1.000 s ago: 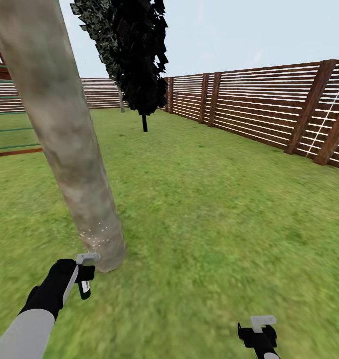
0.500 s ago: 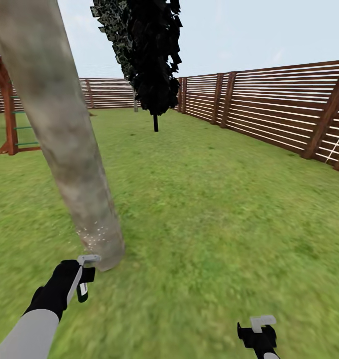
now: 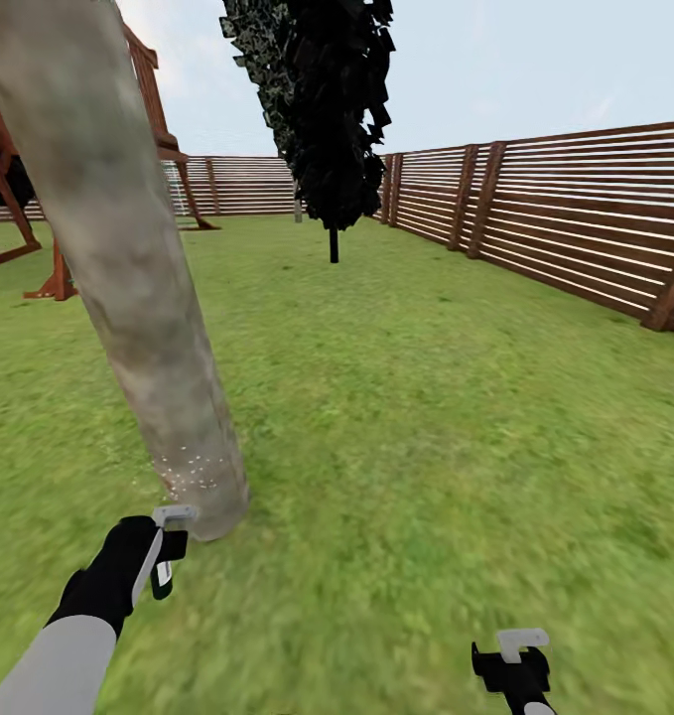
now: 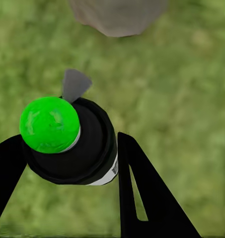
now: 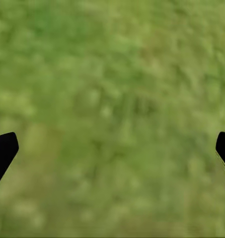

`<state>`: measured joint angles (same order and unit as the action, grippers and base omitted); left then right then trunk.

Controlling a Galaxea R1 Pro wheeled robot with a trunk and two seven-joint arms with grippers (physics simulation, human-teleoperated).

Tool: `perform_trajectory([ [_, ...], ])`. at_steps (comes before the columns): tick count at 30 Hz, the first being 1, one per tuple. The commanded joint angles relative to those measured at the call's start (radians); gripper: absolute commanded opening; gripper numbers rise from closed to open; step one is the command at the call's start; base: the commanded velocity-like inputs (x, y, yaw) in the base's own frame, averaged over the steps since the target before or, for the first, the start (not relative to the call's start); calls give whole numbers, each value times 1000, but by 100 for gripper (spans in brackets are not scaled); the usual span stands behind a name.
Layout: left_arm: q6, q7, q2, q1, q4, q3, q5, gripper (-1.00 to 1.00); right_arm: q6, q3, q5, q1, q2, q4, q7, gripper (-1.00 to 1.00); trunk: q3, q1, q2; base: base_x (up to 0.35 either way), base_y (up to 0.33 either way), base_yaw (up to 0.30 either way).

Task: In the garden, pick up the pesticide atomizer on the floor and spray pesticide onto both trees until each tree trunk is fully covered.

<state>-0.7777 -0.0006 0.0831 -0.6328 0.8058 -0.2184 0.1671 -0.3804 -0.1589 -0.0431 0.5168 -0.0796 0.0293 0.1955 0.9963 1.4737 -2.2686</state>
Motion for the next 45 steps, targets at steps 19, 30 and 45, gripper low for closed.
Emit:
perform_trajectory([
  [19, -5, 8, 12, -1, -9, -3, 17, -100, -2, -8, -5, 0, 0, 0, 2, 100, 1, 0, 0, 88, -276, 277],
  [30, -5, 48, 4, -1, -11, 2, 7, -100, -2, -8, -5, 0, 0, 0, 2, 100, 1, 0, 0, 140, -245, 141],
  [45, -4, 48, 2, -1, -11, -2, 3, -100, -2, -8, -4, 0, 0, 0, 2, 100, 1, 0, 0, 92, -273, 192],
])
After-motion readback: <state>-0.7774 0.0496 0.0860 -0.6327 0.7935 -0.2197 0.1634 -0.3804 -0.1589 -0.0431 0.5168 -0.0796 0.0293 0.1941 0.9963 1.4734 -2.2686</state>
